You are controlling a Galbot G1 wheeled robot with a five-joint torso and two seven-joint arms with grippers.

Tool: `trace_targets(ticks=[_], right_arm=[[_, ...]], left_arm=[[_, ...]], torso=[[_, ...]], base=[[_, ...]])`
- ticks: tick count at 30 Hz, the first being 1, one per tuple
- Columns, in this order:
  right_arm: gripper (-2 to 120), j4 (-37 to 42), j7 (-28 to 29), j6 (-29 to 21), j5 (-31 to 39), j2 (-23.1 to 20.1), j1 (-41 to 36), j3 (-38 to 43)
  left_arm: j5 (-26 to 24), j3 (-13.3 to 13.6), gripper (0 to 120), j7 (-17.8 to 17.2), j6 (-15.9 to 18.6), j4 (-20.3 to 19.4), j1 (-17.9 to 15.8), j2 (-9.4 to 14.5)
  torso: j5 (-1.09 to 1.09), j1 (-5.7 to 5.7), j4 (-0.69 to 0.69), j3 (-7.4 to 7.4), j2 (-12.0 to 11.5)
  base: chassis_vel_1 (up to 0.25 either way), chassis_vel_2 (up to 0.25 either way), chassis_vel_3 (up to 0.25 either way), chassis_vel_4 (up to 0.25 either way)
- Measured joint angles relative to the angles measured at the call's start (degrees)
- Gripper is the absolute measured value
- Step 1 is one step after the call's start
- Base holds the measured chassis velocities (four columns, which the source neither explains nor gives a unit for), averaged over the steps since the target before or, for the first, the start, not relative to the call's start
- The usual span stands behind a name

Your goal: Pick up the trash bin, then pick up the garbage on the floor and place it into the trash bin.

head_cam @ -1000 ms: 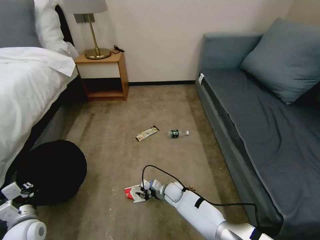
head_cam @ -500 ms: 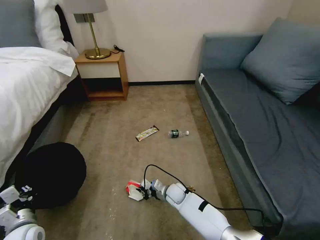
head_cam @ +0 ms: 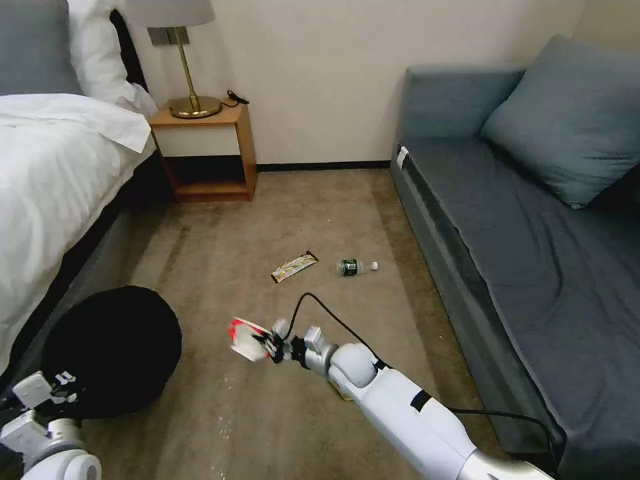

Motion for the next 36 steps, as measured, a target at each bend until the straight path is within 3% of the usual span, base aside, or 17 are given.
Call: trace_targets(ticks=[7, 13, 18, 26, 30, 36], right_arm=[[0, 6.6, 1.3, -0.4, 10.3, 2.3, 3.2, -7.2], [0, 3.8, 1.5, 0.8, 16.7, 7.7, 6.3, -12.3], [0, -4.0, 1.6, 2.8, 15.6, 11.8, 7.7, -13.6], [0, -13.2, 4.5, 5.7, 9.7, 12.2, 8.4, -13.4], [8, -15.6, 5.9, 7.3, 5.5, 12.1, 8.4, -13.3], [32, -14.2, 6.5, 7.5, 5.1, 12.0, 8.3, -13.6]], left_arm=[[0.5, 1.1, 3, 0.0, 0.0, 0.3, -0.9, -0.7], [0.5, 1.6, 3, 0.1, 0.2, 0.3, -1.5, -1.0], [0.6, 1.6, 3, 0.7, 0.4, -1.9, -0.7, -2.1], [0.6, 2.0, 3, 1.8, 0.4, -4.1, 0.9, -3.0], [0.6, 2.4, 3, 1.9, 0.5, -4.1, 0.9, -3.3], [1.2, 3.6, 3, 2.0, 0.5, -2.6, -0.2, -3.8]], torso=[[-0.01, 0.0, 0.0, 0.0, 0.0], [-0.01, 0.0, 0.01, 0.0, 0.0], [-0.01, 0.0, 0.02, 0.0, 0.0], [-0.01, 0.0, 0.0, 0.0, 0.0], [-0.01, 0.0, 0.0, 0.0, 0.0], [-0.01, 0.0, 0.0, 0.0, 0.0]], base=[[0.0, 0.0, 0.0, 0.0], [0.0, 0.0, 0.0, 0.0], [0.0, 0.0, 0.0, 0.0], [0.0, 0.0, 0.0, 0.0], [0.0, 0.0, 0.0, 0.0], [0.0, 0.0, 0.0, 0.0]])
